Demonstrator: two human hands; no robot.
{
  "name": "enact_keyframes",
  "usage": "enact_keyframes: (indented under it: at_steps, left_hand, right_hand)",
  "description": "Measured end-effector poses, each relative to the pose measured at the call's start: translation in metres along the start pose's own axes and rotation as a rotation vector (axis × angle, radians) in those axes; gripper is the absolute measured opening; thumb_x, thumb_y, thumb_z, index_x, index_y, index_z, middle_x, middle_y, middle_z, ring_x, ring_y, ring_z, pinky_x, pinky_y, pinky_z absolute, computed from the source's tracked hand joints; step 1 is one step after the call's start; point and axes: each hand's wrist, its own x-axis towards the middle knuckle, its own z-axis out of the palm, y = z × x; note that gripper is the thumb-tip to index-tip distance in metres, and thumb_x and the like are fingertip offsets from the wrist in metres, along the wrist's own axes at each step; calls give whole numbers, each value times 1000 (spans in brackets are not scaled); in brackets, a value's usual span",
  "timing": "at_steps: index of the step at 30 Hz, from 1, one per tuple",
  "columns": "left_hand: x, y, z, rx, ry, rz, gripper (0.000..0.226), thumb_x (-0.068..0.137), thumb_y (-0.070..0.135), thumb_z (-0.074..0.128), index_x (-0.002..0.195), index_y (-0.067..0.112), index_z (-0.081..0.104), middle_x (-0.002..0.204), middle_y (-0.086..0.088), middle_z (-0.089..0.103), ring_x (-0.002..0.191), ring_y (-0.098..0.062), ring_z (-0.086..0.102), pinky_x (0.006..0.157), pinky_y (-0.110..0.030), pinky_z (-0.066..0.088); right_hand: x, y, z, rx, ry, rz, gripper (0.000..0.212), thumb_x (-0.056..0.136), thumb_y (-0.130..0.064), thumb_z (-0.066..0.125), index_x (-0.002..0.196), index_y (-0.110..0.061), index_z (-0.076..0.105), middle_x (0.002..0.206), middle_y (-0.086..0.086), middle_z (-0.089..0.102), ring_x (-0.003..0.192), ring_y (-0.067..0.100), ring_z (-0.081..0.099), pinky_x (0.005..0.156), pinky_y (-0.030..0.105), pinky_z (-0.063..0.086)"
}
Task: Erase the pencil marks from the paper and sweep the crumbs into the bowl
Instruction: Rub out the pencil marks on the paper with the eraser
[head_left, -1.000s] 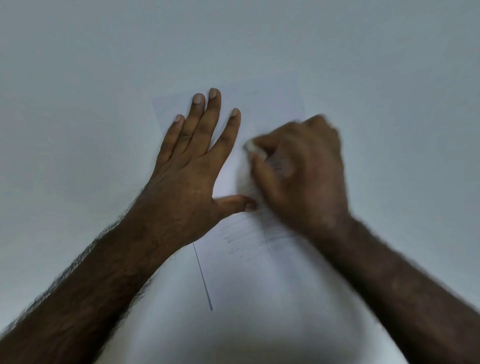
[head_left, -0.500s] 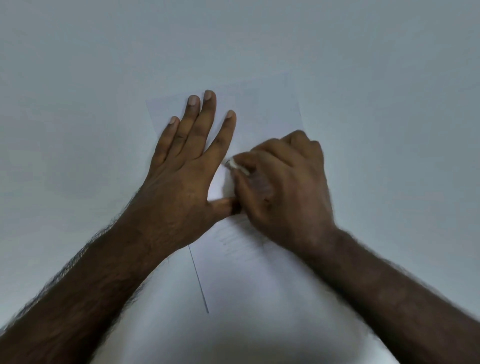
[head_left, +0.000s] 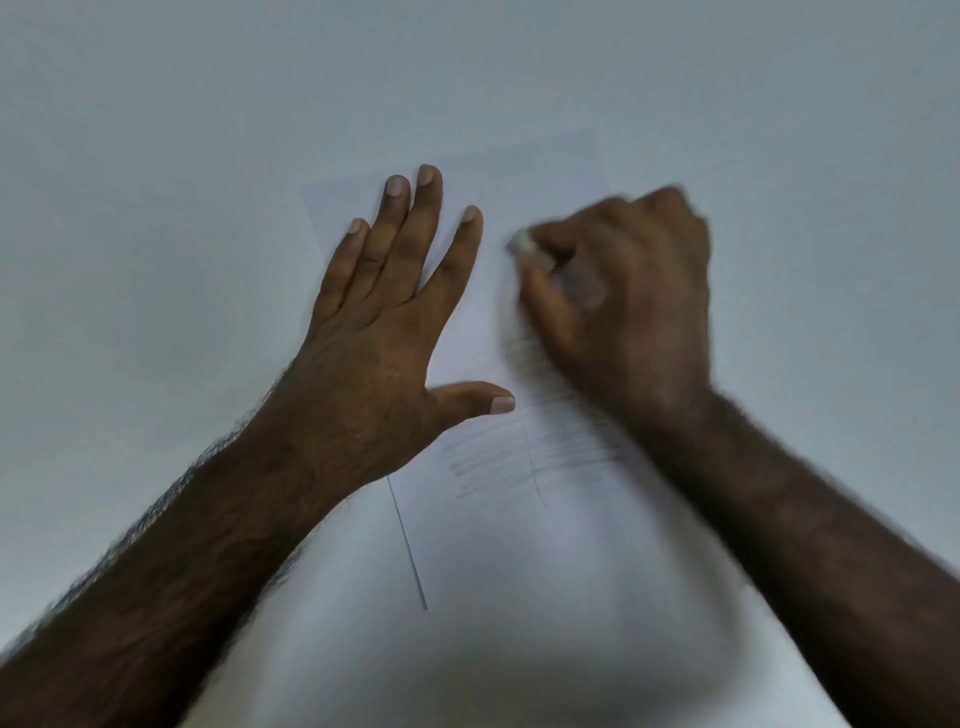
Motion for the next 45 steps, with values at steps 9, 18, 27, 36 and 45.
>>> enact_keyframes:
  at_steps: [9,18,27,36,45]
  left_hand:
    - [0,0,3,5,34,-4,112,89,76,58,171,23,1,178,-4,-17,163,-19,-20,132,-39,-10]
    - [-1,0,1,7,6,-1,116,87,85,50,171,24,-2,177,-3,-21,162,-19,-23,132,-40,-11]
    - [0,0,-1,2,-7,2,118,84,86,49,170,25,-4,176,-2,-23,161,-18,-25,132,-40,-12]
    - [0,-1,4,33,42,5,112,87,86,43,171,23,2,178,-5,-15,164,-20,-18,132,-38,-11]
    - [0,-1,2,21,7,6,118,85,86,49,171,24,-3,177,-3,-22,162,-19,-24,131,-38,-14]
  right_hand:
    - [-30,-25,-6,79,-113,-30,11,96,-26,74,101,-19,81,94,1,75,90,32,62,82,47,45]
    - [4,-4,4,24,34,87,11,96,-30,72,97,-23,80,91,-5,75,91,29,62,83,42,40]
    - [24,3,9,18,51,63,13,98,-32,70,97,-24,80,92,-6,75,92,28,63,84,41,40]
    - [-33,-22,-9,63,-117,1,12,97,-27,75,102,-18,80,97,1,76,92,30,62,82,44,43]
    - [13,-6,6,11,18,108,16,101,-33,68,102,-23,80,96,-5,75,95,25,61,84,39,38]
